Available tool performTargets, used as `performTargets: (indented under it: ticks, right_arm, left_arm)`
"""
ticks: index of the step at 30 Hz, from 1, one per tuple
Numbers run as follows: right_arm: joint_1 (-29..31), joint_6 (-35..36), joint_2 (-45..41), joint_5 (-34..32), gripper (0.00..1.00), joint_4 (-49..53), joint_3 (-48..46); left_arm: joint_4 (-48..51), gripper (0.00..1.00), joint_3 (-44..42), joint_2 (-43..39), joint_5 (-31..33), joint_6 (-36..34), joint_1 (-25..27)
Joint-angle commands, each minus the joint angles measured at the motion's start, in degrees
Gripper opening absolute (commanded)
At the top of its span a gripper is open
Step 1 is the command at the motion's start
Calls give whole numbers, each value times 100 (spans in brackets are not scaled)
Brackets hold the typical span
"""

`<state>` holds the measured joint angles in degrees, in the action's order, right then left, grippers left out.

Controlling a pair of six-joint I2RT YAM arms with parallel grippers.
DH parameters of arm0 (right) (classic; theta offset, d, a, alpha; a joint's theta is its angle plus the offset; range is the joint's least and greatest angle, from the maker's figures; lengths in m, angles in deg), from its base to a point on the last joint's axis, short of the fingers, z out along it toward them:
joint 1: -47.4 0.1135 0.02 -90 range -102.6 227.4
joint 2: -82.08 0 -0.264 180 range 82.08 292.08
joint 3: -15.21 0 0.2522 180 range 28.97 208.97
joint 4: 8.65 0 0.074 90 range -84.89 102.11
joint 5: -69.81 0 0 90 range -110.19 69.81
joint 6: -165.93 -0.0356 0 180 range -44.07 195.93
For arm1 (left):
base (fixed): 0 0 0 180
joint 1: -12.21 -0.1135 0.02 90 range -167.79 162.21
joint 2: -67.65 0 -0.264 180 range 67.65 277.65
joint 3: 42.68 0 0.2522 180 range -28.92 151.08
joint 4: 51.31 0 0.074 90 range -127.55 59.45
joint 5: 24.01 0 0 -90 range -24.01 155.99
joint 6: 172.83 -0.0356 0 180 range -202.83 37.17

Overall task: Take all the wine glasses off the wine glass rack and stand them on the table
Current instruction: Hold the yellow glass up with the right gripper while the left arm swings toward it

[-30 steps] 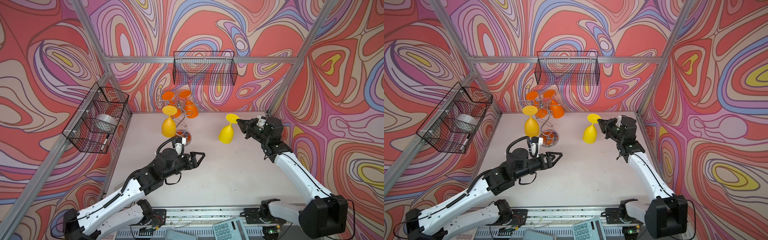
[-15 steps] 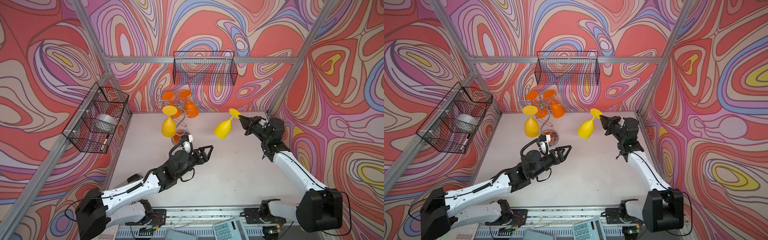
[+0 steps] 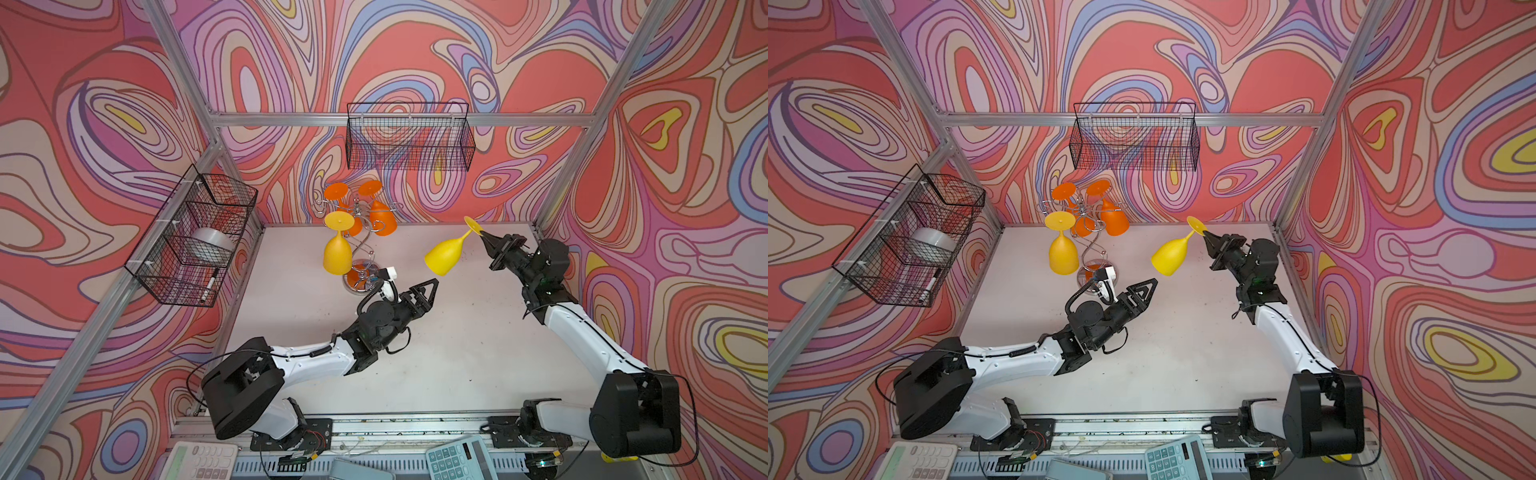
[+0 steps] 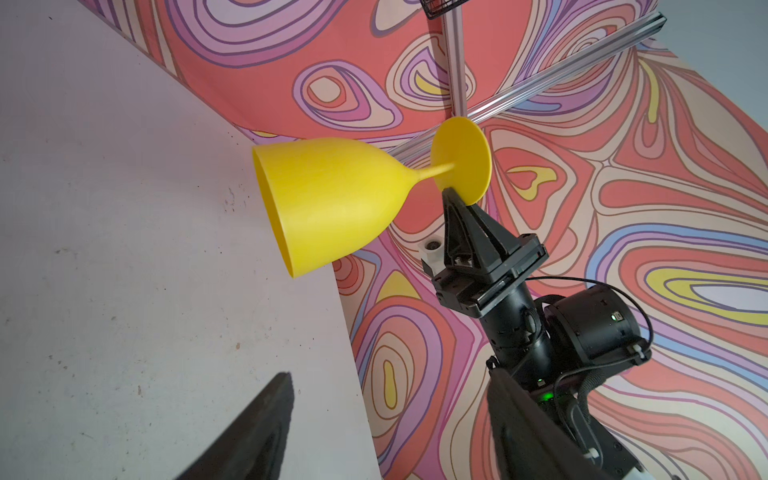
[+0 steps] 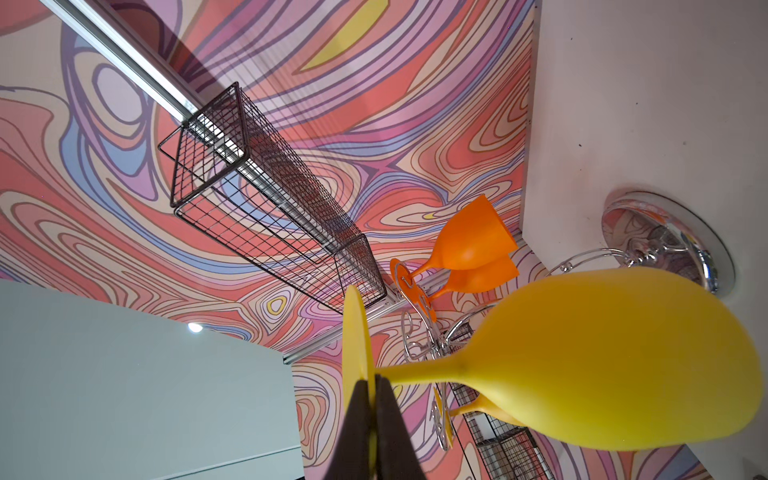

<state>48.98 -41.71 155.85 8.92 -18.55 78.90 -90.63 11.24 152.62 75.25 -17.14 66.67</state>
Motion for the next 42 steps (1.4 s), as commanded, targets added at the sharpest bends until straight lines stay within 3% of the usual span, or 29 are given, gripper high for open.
performTargets:
  ticks: [1, 19, 30, 42]
  right_arm:
    - [-66, -370, 66, 15, 0, -407, -111]
    - [-513, -977, 267, 321, 0, -1064, -343]
    - [-769, -1170, 466, 586, 0, -1209, -300]
    - [-1053, -1408, 695, 800, 0, -1564, -300]
  left_arm:
    - [-845, 74, 226, 183, 203, 172, 30]
    - [-2269, 70, 830, 1783, 115, 100, -262]
    - [-2505, 65, 1665, 2652, -1050, 196, -711]
    - [-2541, 63, 2077, 3107, -1617, 319, -936]
